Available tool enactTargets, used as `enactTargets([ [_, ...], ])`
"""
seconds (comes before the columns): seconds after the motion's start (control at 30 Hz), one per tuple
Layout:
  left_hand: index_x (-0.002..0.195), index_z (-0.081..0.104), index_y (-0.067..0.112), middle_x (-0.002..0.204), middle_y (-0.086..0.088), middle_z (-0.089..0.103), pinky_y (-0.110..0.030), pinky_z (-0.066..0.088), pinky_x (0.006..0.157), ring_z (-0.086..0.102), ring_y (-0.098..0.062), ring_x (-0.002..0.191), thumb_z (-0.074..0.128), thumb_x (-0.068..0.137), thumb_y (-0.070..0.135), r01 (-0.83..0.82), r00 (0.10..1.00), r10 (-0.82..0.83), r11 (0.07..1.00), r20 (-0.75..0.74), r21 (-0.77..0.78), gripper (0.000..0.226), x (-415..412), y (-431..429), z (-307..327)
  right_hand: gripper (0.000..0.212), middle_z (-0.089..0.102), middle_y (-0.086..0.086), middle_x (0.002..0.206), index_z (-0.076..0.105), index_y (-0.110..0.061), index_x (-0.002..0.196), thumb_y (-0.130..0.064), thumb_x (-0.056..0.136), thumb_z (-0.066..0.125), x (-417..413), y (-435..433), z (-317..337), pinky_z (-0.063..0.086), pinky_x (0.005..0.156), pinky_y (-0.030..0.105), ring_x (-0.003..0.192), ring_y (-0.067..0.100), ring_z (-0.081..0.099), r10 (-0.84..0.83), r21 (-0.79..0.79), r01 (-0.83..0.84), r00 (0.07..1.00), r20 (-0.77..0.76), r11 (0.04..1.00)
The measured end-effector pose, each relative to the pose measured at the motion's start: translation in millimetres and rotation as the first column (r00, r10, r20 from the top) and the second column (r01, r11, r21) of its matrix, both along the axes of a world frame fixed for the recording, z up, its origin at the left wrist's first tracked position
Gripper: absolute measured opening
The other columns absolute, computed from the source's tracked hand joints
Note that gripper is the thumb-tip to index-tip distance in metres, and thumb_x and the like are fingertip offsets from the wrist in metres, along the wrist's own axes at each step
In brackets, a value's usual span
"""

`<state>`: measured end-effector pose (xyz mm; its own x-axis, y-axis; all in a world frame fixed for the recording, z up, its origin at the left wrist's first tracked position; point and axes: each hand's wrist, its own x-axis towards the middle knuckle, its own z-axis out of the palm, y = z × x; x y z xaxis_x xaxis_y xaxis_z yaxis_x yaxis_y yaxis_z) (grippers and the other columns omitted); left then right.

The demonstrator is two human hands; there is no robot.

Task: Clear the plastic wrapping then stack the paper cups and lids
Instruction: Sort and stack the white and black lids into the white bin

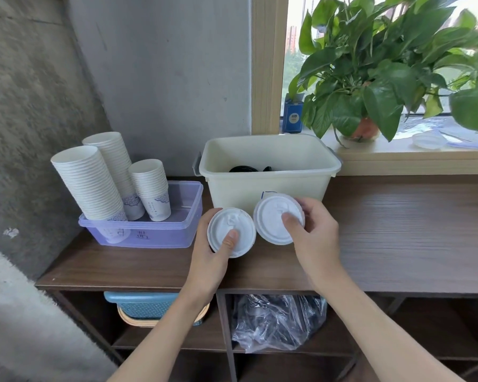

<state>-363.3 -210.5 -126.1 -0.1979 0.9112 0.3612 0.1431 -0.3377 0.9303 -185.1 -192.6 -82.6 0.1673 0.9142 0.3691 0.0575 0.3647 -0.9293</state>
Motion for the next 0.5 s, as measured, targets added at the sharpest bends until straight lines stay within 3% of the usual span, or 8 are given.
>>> enactTargets([
  [0.1, 0.128, 0.05, 0.026, 0.122, 0.017, 0.061, -0.027, 0.046, 0.1, 0.058, -0.009, 0.118, 0.065, 0.086, 0.04, 0.003, 1.0, -0.004, 0.999, 0.029, 0.032, 0.047, -0.7, -0.9, 2.5, 0.022, 0.07, -0.008, 0.089, 0.065, -0.024, 0.098, -0.004, 0.088, 0.065, -7.9, -7.2, 10.5, 0.05, 0.073, 0.015, 0.082, 0.003, 0.064, 0.068, 0.03, -0.066, 0.996, -0.061, 0.997],
  [0.2, 0.127, 0.048, 0.026, 0.119, 0.022, 0.061, -0.024, 0.046, 0.099, 0.058, -0.005, 0.116, 0.064, 0.085, 0.04, 0.013, 0.999, -0.015, 0.999, 0.037, 0.032, 0.047, -0.7, -0.7, 3.2, 0.02, 0.072, -0.003, 0.094, 0.067, -0.017, 0.104, -0.005, 0.088, 0.065, -17.8, -6.7, 8.7, 0.052, 0.077, 0.021, 0.088, 0.009, 0.067, 0.16, -0.012, -0.16, 0.987, -0.013, 0.987],
  [0.33, 0.131, 0.049, 0.032, 0.129, 0.011, 0.059, -0.05, 0.041, 0.11, 0.055, -0.015, 0.125, 0.052, 0.093, 0.044, 0.041, 0.994, -0.035, 0.997, 0.099, -0.06, 0.04, -3.8, 3.1, -3.0, 0.023, 0.072, -0.005, 0.096, 0.067, -0.018, 0.107, -0.006, 0.088, 0.065, -29.7, -5.8, -0.5, 0.051, 0.078, 0.021, 0.091, 0.008, 0.067, 0.206, -0.08, -0.204, 0.978, 0.024, 0.976],
  [0.5, 0.136, 0.046, 0.03, 0.136, 0.002, 0.058, -0.058, 0.036, 0.111, 0.051, -0.021, 0.131, 0.032, 0.094, 0.066, 0.081, 0.991, -0.066, 0.988, 0.117, -0.129, 0.057, -3.9, -0.1, -0.8, 0.021, 0.071, -0.005, 0.095, 0.067, -0.018, 0.105, -0.005, 0.09, 0.061, -36.9, -3.2, -5.8, 0.051, 0.078, 0.021, 0.088, 0.008, 0.065, 0.213, -0.077, -0.208, 0.975, 0.058, 0.975],
])
